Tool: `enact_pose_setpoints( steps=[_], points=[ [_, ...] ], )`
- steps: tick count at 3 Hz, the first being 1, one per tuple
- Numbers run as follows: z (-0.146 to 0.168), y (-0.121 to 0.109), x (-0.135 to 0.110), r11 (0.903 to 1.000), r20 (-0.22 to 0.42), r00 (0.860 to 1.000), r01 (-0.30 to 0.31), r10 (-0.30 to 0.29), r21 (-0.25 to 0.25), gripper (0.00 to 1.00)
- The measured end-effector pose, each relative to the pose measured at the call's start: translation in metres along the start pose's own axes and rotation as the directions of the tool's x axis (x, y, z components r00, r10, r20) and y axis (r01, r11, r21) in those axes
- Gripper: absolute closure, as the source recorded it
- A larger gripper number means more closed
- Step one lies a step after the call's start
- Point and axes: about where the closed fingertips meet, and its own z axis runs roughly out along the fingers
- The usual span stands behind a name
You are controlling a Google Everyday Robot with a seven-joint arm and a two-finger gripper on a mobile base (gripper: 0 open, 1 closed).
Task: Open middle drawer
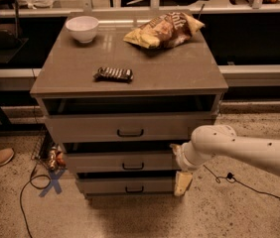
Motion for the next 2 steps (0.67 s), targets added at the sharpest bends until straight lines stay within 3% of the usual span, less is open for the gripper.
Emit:
enact_pose_setpoints(
  steps=[2],
  points=[
    [0.055, -0.024, -0.025, 0.9989, 0.021, 0.999, 0.038, -0.038, 0.027, 0.00]
  ],
)
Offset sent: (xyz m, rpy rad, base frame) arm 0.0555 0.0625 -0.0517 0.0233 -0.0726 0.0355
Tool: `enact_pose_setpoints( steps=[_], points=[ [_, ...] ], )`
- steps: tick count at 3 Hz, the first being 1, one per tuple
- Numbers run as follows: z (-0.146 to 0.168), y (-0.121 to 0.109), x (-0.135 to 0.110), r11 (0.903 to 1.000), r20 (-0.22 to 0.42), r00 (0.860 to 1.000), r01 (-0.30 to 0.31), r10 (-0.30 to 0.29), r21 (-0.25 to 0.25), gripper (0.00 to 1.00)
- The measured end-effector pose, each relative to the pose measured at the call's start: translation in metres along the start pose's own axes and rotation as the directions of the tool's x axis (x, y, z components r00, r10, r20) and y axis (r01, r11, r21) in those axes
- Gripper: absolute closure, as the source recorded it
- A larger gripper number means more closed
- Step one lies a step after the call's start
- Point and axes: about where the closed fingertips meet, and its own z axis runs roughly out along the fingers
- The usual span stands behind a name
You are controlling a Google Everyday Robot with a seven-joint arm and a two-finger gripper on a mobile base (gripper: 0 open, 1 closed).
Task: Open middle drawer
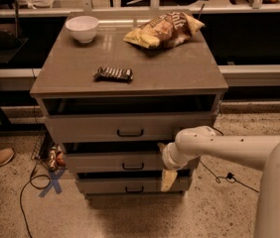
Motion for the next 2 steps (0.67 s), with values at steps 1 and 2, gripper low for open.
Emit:
enact_pose_setpoints(
  steps=[1, 2],
  points=[
    [0.026, -0.019, -0.008, 1.0000, 0.029, 1.000, -0.001, 0.001, -0.002, 0.00],
    [0.043, -0.029, -0.009, 0.9998, 0.051, 0.999, -0.019, 0.020, -0.011, 0.00]
  ],
)
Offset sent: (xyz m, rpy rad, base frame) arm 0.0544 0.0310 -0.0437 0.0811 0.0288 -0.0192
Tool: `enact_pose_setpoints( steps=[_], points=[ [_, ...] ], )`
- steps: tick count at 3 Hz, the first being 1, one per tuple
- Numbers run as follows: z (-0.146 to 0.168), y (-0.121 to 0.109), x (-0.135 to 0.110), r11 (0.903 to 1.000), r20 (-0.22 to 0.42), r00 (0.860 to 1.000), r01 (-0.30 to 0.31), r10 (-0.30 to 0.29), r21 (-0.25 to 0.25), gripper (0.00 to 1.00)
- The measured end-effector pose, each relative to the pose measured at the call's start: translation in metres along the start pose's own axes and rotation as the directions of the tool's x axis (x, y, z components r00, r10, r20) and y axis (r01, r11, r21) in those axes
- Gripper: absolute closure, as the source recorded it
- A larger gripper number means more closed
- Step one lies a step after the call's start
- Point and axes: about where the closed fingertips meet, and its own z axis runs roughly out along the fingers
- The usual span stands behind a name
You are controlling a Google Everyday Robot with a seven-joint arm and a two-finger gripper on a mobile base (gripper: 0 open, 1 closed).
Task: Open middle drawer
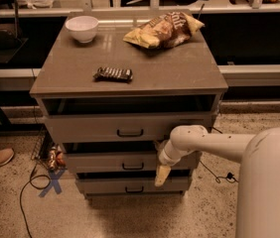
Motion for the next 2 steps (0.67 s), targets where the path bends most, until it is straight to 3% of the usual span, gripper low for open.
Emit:
enact_pose_setpoints(
  steps=[1, 2],
  points=[
    [0.011, 0.010, 0.006, 0.9982, 0.028, 0.998, -0.059, 0.059, 0.002, 0.18],
    [0.014, 0.032, 0.015, 0.9930, 0.039, 0.992, -0.118, 0.118, -0.003, 0.49]
  ],
)
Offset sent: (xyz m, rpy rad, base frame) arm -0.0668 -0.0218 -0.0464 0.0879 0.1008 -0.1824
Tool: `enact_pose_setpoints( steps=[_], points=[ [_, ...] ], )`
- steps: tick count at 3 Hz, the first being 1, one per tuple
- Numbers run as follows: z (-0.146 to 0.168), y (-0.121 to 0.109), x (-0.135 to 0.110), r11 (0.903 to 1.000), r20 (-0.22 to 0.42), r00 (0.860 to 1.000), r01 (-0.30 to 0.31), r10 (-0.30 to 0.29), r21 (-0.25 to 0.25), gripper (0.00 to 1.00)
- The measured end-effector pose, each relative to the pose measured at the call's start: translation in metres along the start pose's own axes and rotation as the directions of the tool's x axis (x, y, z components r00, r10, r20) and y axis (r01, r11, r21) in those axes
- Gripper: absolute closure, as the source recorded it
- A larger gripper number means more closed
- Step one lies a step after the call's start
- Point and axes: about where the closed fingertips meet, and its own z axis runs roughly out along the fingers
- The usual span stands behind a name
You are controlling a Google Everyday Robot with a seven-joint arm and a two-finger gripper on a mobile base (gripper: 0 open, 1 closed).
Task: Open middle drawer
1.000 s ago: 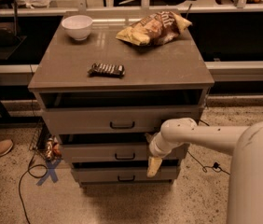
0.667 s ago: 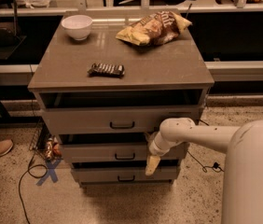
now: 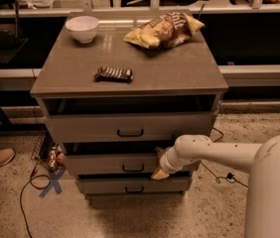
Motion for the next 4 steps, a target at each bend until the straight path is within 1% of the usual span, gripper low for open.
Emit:
enact_pose_setpoints(
  steps=[1, 2, 3, 4],
  points=[
    [-0.0074, -0.0011, -0.0038, 1.0000, 0.000, 1.000, 0.000, 0.000, 0.000, 0.72],
    [-0.0121, -0.0018, -0.0062, 1.0000, 0.000, 1.000, 0.000, 0.000, 0.000, 1.00],
    [-0.0148, -0.0022, -0.0075, 1.0000, 0.000, 1.000, 0.000, 0.000, 0.000, 1.00],
    [-0.0153, -0.0023, -0.0078, 1.0000, 0.000, 1.000, 0.000, 0.000, 0.000, 0.81]
  ],
)
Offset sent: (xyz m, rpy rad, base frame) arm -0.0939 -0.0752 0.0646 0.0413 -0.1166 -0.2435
